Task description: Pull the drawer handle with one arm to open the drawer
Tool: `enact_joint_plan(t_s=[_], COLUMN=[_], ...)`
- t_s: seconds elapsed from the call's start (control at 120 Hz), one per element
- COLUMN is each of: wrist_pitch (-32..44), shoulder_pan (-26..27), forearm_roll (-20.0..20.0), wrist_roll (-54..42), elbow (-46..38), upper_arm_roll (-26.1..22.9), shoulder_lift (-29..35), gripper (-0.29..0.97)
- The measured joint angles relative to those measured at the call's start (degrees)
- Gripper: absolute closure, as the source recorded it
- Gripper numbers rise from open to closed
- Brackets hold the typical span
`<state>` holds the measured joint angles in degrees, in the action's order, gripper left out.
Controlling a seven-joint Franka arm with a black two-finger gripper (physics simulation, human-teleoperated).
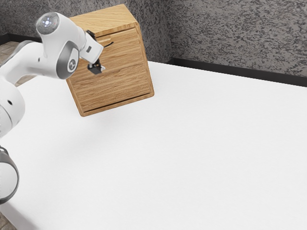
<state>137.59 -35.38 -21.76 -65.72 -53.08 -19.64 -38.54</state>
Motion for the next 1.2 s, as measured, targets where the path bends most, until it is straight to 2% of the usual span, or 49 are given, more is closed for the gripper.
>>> enact_joint_plan(t_s=[0.2,0.65,0.817,1.117,1.2], wrist_pitch=[-0.18,-0.41,-0.5,-0.44,-0.31], shoulder_pan=[2.81,3.88,6.0,6.45,6.5], forearm_roll=[0.12,0.21,0.12,-0.58,-0.79], wrist_roll=[1.0,4.86,6.47,10.12,10.99], elbow=[-0.14,-1.33,-1.61,-8.28,-10.07], upper_arm_roll=[4.72,5.71,7.92,9.42,9.56], shoulder_lift=[1.21,1.29,1.7,6.01,7.17], gripper=[0.0,-0.01,0.0,-0.02,0.02])
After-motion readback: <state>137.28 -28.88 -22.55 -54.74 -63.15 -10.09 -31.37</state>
